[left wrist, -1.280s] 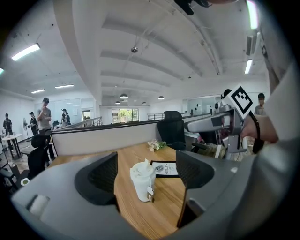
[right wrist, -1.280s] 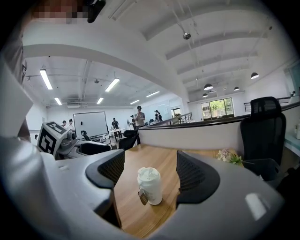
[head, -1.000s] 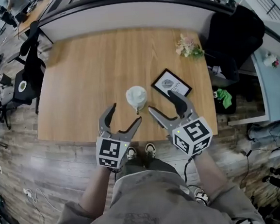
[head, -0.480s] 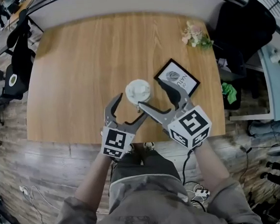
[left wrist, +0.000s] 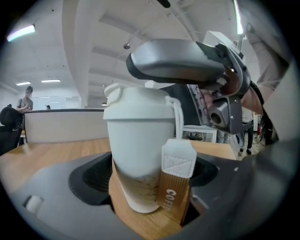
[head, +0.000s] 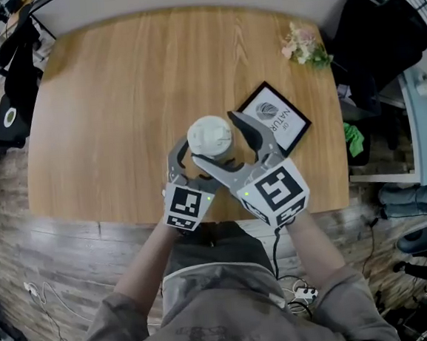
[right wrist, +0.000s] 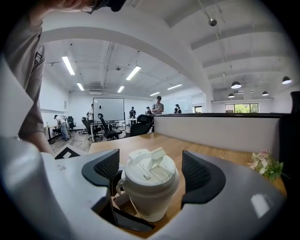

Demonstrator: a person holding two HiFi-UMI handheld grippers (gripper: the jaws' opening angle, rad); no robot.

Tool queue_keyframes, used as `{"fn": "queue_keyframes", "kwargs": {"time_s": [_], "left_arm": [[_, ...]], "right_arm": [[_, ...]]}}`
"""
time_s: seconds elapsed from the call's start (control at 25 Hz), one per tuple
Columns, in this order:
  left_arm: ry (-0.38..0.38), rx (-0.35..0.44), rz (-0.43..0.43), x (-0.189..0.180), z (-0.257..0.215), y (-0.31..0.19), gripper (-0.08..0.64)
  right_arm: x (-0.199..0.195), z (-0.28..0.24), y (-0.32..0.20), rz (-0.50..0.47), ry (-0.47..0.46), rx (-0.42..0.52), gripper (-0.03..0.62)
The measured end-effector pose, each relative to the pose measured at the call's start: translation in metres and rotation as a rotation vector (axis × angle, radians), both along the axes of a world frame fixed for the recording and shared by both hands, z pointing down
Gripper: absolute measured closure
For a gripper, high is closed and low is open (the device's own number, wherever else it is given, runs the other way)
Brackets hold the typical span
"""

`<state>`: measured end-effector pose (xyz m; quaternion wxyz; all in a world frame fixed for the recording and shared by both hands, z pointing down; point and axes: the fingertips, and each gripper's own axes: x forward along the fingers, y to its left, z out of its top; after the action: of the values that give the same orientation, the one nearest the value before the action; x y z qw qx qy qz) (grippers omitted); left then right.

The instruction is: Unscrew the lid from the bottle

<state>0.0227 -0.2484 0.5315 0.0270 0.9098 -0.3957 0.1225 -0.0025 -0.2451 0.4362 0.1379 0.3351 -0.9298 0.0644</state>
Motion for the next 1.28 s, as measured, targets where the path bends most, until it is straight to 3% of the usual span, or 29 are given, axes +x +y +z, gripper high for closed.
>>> {"fn": "queue_keyframes", "kwargs": {"time_s": [0.24, 0.48, 0.6, 0.76, 1.0, 1.16, 1.28], "left_arm": [[0.025, 0.023, -0.048, -0.004, 0.003, -0.008, 0.178], [0.033, 0.028, -0.034, -0.004, 0.003, -0.007, 0.183], [0.034, 0.028, -0.012, -0.004, 0.003, -0.007, 0.184], [0.038, 0.026, 0.040, -0.004, 0.003, -0.006, 0.186], [0.031, 0.044, 0.198, 0.003, 0.002, 0.000, 0.186], [0.033, 0.042, 0.240, 0.003, 0.001, -0.002, 0.186], [0.042, 0.035, 0.235, 0.002, 0.002, -0.003, 0.186]], "right_arm": [[-0.007, 0.014, -0.002, 0.029, 0.051, 0.003, 0.183], [-0.008, 0.015, -0.002, 0.004, 0.033, 0.016, 0.184], [-0.009, 0.015, 0.000, -0.079, 0.029, 0.005, 0.186], [-0.011, 0.013, 0.003, -0.259, 0.012, 0.005, 0.186], [-0.007, 0.008, 0.014, -0.568, -0.017, 0.023, 0.186], [-0.005, 0.010, 0.013, -0.635, 0.005, 0.020, 0.186], [-0.006, 0.011, 0.010, -0.598, 0.000, 0.008, 0.186]]}}
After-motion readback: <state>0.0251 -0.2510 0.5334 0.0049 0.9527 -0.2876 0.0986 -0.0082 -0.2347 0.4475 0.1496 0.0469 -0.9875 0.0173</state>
